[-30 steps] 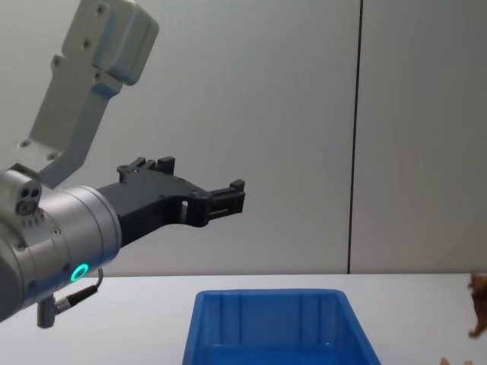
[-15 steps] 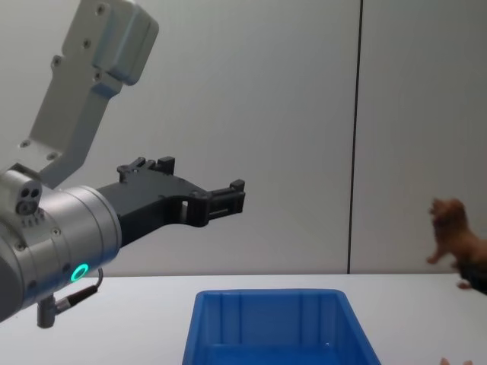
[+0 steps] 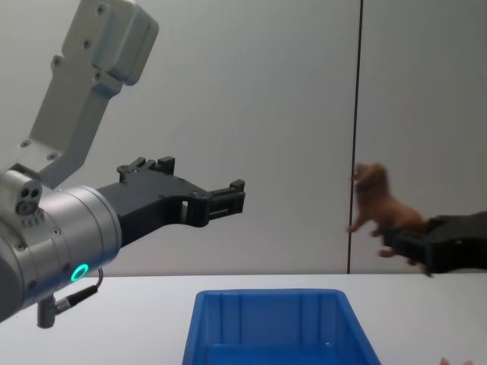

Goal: Pick up the two dolls from the table and place them into the box.

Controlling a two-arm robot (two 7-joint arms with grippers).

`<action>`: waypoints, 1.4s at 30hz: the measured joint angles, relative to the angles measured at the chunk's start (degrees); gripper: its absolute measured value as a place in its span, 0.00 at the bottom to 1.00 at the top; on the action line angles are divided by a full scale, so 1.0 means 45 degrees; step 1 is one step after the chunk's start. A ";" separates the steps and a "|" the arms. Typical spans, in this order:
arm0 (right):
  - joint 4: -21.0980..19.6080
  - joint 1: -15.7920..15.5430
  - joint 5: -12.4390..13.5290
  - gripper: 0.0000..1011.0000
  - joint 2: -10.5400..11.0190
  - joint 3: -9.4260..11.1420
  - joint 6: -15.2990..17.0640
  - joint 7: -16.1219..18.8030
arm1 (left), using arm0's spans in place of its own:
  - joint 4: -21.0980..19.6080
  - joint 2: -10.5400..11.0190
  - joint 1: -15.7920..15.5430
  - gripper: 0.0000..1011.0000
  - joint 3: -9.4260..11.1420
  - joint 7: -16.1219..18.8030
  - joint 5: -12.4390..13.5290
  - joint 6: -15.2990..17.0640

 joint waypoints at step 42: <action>0.0071 0.0112 0.0609 0.99 -0.0273 -0.0476 0.1319 0.0200 | 0.0000 0.0000 0.0000 0.99 0.0000 0.0000 0.0000 0.0000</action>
